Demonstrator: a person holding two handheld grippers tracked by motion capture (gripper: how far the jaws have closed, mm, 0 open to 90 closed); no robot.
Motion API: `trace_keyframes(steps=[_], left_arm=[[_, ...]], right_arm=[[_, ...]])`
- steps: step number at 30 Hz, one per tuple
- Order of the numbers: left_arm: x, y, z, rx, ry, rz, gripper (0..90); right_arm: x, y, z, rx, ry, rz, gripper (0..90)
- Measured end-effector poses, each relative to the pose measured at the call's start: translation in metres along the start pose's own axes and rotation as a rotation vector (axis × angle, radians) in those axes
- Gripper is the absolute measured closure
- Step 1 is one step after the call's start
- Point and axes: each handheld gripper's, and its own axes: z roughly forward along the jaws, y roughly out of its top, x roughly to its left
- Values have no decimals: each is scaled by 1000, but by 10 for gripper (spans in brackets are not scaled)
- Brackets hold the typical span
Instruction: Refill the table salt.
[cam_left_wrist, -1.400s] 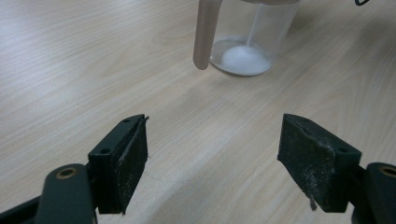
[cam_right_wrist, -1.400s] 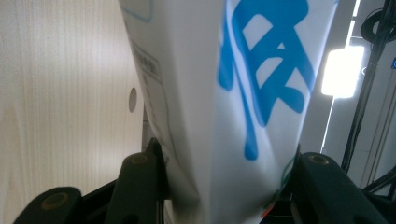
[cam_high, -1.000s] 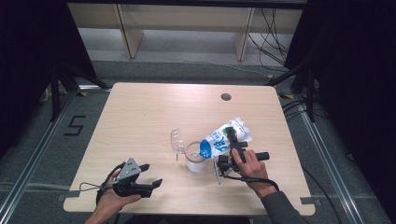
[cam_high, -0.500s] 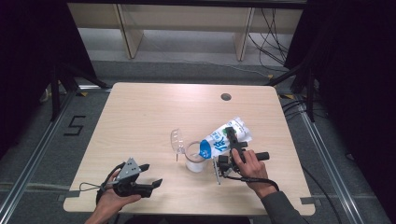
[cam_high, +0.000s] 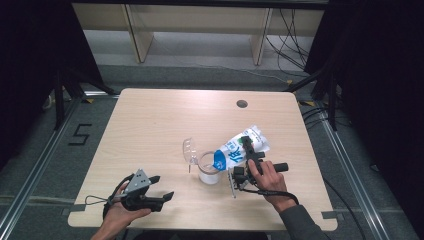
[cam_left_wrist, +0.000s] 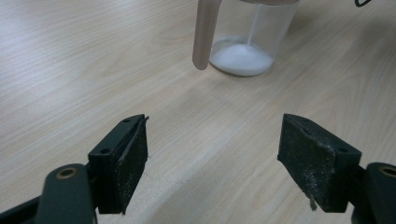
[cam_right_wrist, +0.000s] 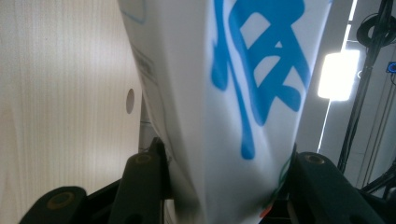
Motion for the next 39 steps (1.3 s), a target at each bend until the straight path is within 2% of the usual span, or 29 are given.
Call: trace_keyframes(steps=[2, 4, 7, 8, 14, 15, 16, 17, 22, 25, 27, 28, 29, 31, 33, 39], left_arm=[[0, 0, 0, 0, 0, -1, 238], [0, 0, 0, -1, 0, -1, 239], [0, 0, 0, 1, 0, 0, 238], [0, 0, 0, 1, 0, 0, 238], [0, 0, 0, 4, 3, 7, 238], [0, 0, 0, 3, -1, 7, 239], [0, 0, 0, 2, 5, -1, 238], [0, 0, 0, 4, 4, 0, 238], [0, 0, 0, 0, 0, 0, 238], [0, 0, 0, 1, 0, 0, 238], [0, 0, 0, 0, 0, 0, 238], [0, 0, 0, 0, 0, 1, 238], [0, 0, 0, 0, 0, 0, 238], [0, 0, 0, 0, 0, 0, 238], [0, 0, 0, 1, 0, 1, 238], [0, 0, 0, 0, 0, 1, 239]], right_arm=[[2, 0, 0, 6, -2, 25, 605], [-1, 0, 0, 3, -8, -9, 606], [0, 0, -1, 5, -8, -3, 607], [2, 0, -1, 9, -11, 18, 608], [2, 0, -1, 10, -10, 17, 612], [3, 0, -2, 23, -6, 39, 613], [2, 0, -2, 16, -7, 28, 614], [3, 0, -2, 24, -6, 41, 614], [4, 0, -2, 19, -7, 43, 619], [4, 0, -2, 20, -8, 42, 622], [3, -1, 0, -17, -22, 19, 624], [3, 0, -2, 15, -9, 30, 625], [2, -1, -1, 0, -15, 11, 626], [2, -1, -1, -8, -15, 15, 628], [1, 0, -2, -1, -19, -3, 630], [1, 0, -2, -2, -18, 0, 635]])
